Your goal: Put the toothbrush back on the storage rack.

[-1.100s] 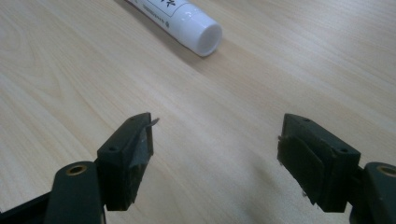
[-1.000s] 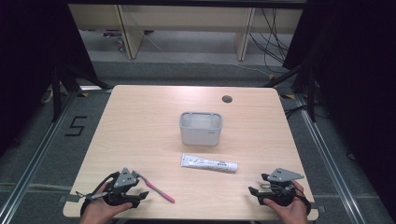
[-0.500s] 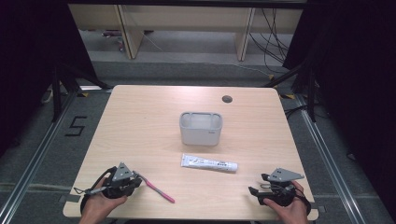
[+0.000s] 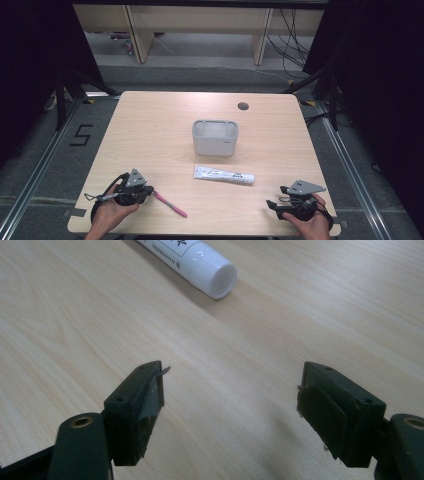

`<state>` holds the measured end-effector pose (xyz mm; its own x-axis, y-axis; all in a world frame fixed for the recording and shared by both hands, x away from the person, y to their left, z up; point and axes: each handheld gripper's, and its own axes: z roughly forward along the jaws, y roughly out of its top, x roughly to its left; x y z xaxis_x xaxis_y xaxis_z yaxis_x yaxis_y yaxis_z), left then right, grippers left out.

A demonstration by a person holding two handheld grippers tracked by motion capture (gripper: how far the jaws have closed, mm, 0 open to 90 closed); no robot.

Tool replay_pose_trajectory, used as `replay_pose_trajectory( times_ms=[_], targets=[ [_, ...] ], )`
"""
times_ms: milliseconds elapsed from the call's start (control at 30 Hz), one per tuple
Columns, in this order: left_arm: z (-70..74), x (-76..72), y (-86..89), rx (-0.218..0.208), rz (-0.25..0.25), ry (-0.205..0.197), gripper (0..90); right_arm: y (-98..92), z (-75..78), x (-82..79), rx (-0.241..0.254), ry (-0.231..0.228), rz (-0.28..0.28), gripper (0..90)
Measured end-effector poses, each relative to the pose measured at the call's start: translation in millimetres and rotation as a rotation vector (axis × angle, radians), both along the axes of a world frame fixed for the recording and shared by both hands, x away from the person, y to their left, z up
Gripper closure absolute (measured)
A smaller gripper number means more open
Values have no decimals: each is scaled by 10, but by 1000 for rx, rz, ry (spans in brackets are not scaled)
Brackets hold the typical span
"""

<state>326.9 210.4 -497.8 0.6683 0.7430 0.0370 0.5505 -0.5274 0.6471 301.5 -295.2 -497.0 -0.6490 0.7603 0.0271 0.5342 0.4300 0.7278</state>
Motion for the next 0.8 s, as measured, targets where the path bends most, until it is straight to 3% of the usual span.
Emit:
replay_pose_trajectory(
  times_ms=[33,67,667,700,733,800],
  targets=[
    [-6,8,-10,-3,2,5,875,15,7,-18,16,18,-14,272],
    [-11,21,-19,0,0,5,874,8,4,-3,5,-2,1,272],
    [-48,237,-212,27,-8,-7,871,7,4,-4,8,2,1,272],
    [-53,252,-238,48,-23,-8,871,0,3,1,3,-3,3,272],
    [-60,256,-256,42,-21,-5,870,14,5,-15,13,15,-11,272],
    [-62,262,-267,44,-21,-8,868,5,5,-2,4,-2,4,272]
  ],
)
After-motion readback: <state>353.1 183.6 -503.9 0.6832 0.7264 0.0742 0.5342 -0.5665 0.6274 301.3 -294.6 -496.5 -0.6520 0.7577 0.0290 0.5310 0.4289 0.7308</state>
